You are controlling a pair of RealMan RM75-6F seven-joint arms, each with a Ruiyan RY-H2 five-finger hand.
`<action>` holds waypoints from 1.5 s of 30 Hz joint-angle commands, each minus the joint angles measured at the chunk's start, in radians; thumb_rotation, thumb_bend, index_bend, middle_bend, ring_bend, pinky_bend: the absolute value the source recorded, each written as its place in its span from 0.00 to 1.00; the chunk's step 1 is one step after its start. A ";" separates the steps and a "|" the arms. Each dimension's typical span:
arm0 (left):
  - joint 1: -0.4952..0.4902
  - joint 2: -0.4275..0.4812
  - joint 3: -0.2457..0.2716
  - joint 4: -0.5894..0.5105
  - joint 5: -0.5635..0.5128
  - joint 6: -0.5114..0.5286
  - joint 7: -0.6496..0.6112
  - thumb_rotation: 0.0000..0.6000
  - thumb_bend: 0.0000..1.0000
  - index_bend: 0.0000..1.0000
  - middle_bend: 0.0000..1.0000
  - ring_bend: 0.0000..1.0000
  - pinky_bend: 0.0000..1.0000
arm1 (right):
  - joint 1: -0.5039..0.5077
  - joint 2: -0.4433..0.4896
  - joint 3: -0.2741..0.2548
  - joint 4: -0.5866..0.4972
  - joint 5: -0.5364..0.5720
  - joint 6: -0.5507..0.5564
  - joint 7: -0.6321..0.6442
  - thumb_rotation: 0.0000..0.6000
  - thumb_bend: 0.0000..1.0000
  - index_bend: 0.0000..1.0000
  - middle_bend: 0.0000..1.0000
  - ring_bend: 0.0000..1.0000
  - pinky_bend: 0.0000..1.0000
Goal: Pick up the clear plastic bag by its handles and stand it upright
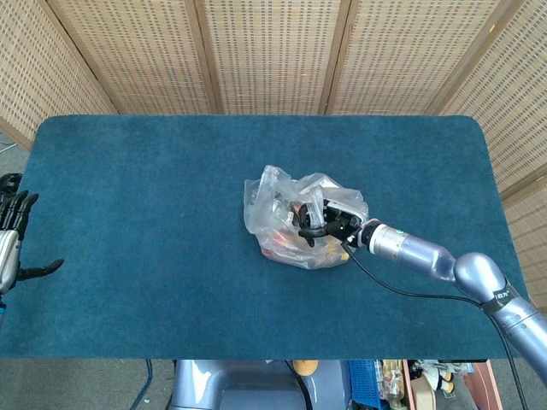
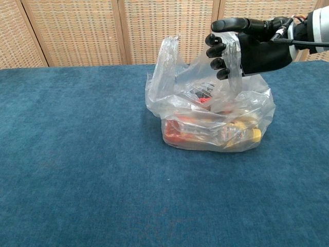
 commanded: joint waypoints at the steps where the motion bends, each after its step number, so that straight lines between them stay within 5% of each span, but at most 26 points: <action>1: -0.042 -0.001 -0.013 0.034 0.042 -0.031 -0.008 1.00 0.09 0.00 0.00 0.00 0.00 | 0.001 0.022 -0.026 -0.014 -0.004 0.024 -0.033 1.00 0.00 0.55 0.69 0.57 0.59; 9: -0.205 -0.037 -0.037 0.169 0.204 -0.154 -0.107 1.00 0.13 0.00 0.00 0.00 0.00 | -0.011 0.054 -0.051 -0.062 -0.017 0.098 -0.126 1.00 0.00 0.55 0.68 0.56 0.58; 17: -0.402 -0.209 -0.039 0.412 0.374 -0.213 -0.180 1.00 0.20 0.00 0.00 0.00 0.00 | -0.018 0.083 -0.045 -0.087 0.025 0.092 -0.155 1.00 0.00 0.56 0.68 0.56 0.58; 31: -0.683 -0.481 -0.065 0.771 0.459 -0.253 -0.201 1.00 0.26 0.07 0.00 0.00 0.00 | 0.006 0.103 -0.062 -0.053 0.044 0.039 -0.237 1.00 0.00 0.56 0.68 0.56 0.58; 45: -0.848 -0.695 -0.025 1.064 0.457 -0.305 -0.199 1.00 0.37 0.04 0.00 0.00 0.00 | 0.012 0.105 -0.041 0.014 0.105 -0.035 -0.285 1.00 0.00 0.56 0.68 0.56 0.58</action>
